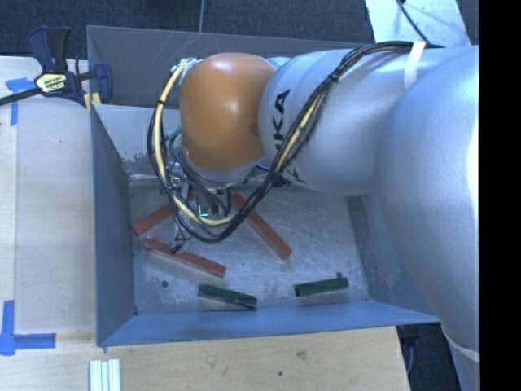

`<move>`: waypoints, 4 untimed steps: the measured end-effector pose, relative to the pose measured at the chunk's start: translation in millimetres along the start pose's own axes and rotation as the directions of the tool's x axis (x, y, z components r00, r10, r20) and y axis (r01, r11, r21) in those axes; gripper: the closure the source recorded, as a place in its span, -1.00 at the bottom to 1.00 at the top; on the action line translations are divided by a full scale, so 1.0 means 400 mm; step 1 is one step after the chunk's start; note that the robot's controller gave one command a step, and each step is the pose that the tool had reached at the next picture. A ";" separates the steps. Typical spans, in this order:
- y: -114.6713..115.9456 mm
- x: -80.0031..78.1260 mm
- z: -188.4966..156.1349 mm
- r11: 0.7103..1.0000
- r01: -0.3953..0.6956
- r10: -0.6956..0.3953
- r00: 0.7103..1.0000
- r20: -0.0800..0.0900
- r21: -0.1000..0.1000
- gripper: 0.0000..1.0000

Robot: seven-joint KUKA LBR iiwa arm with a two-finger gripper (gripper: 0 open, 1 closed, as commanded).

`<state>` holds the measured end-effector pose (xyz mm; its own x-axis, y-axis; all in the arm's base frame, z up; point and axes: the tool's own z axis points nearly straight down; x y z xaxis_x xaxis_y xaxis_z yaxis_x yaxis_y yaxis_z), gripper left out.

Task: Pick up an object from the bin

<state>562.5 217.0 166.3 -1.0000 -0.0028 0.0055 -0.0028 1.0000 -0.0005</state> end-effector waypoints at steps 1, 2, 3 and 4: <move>-0.021 -0.069 0.244 0.995 0.104 -0.104 0.995 0.001 0.000 -1.00; -0.020 -0.042 0.238 0.993 0.117 -0.117 0.993 0.008 -0.001 -1.00; -0.020 -0.046 0.233 0.993 0.116 -0.116 0.993 0.012 -0.002 1.00; -0.004 -0.064 -0.073 0.994 0.112 -0.112 0.994 0.018 -0.003 1.00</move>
Offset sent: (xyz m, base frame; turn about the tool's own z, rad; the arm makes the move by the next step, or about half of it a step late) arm 0.0276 -0.0075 -0.0946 -0.1049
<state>588.1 215.5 195.2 -0.9933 -0.1148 -0.0129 -0.1149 0.9934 0.0030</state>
